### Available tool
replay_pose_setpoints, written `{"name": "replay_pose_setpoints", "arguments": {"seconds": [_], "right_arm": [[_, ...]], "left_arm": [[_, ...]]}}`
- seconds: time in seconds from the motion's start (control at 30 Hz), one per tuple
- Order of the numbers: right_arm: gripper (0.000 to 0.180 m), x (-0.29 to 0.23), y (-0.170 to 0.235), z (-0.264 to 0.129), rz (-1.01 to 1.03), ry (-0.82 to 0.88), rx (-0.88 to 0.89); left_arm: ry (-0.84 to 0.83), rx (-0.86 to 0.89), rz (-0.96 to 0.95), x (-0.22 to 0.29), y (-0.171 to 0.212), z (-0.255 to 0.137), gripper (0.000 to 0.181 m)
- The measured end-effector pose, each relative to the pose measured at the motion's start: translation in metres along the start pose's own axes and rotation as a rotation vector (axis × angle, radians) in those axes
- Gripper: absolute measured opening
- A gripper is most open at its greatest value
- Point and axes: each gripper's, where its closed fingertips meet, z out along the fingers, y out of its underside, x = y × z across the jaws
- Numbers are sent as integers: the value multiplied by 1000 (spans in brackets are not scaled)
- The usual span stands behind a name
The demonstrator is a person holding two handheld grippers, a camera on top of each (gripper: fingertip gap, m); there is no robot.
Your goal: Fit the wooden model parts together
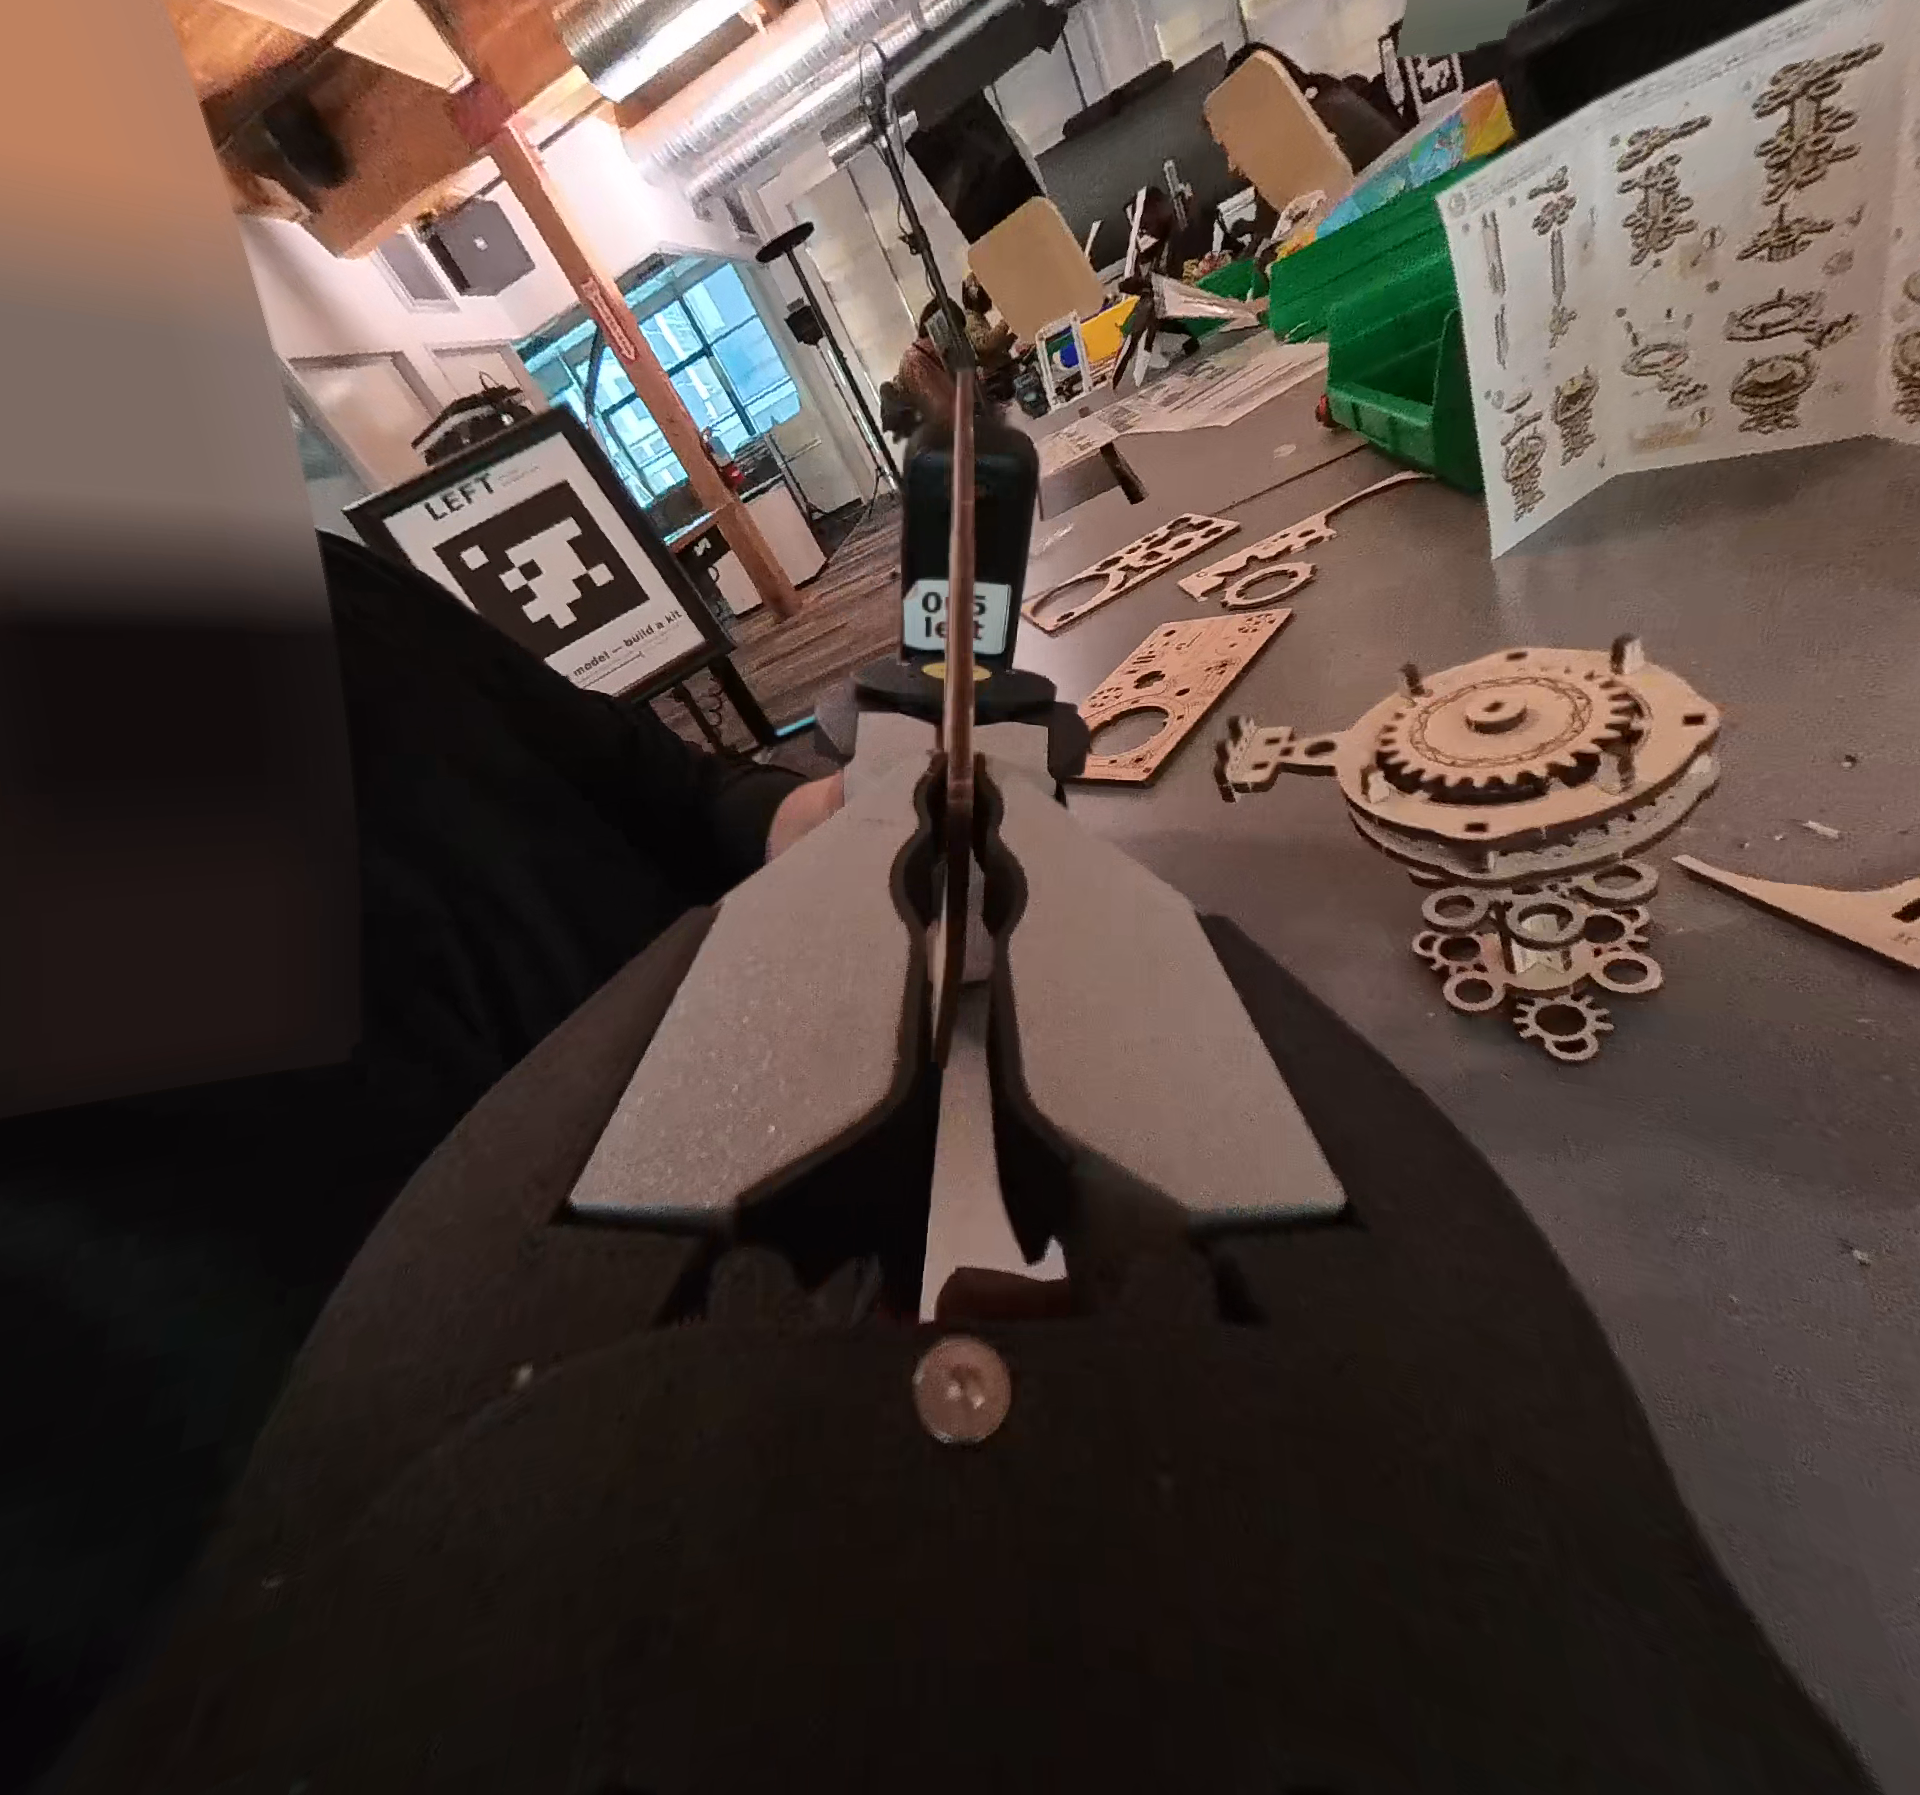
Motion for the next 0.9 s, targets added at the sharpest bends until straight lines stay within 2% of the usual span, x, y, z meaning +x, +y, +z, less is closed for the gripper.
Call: {"name": "replay_pose_setpoints", "arguments": {"seconds": [0.13,0.23,0.37,0.5,0.53,0.6,0.7,0.8,0.9], "right_arm": [[0,3,-9,-3,23,0,46],[0,4,-13,-12,48,-24,92],[0,5,-17,-16,44,-13,121],[0,4,-15,-9,40,-20,121],[0,4,-16,-9,41,-23,125],[1,4,-15,-10,30,-13,119],[0,8,-14,-12,-12,62,86],[24,23,-4,-24,-80,217,13],[9,29,7,-33,-113,298,9]], "left_arm": [[44,41,-27,3,-8,4,8],[98,-16,-87,7,-3,7,41],[27,-10,-75,-7,-2,9,25],[66,-47,-105,-2,4,23,30],[73,-36,-85,-1,3,24,13],[17,-23,-52,-10,1,24,3],[14,-25,-75,-15,1,25,1],[-11,30,-65,-18,-9,25,1],[-36,54,-74,-25,-13,26,0]]}}
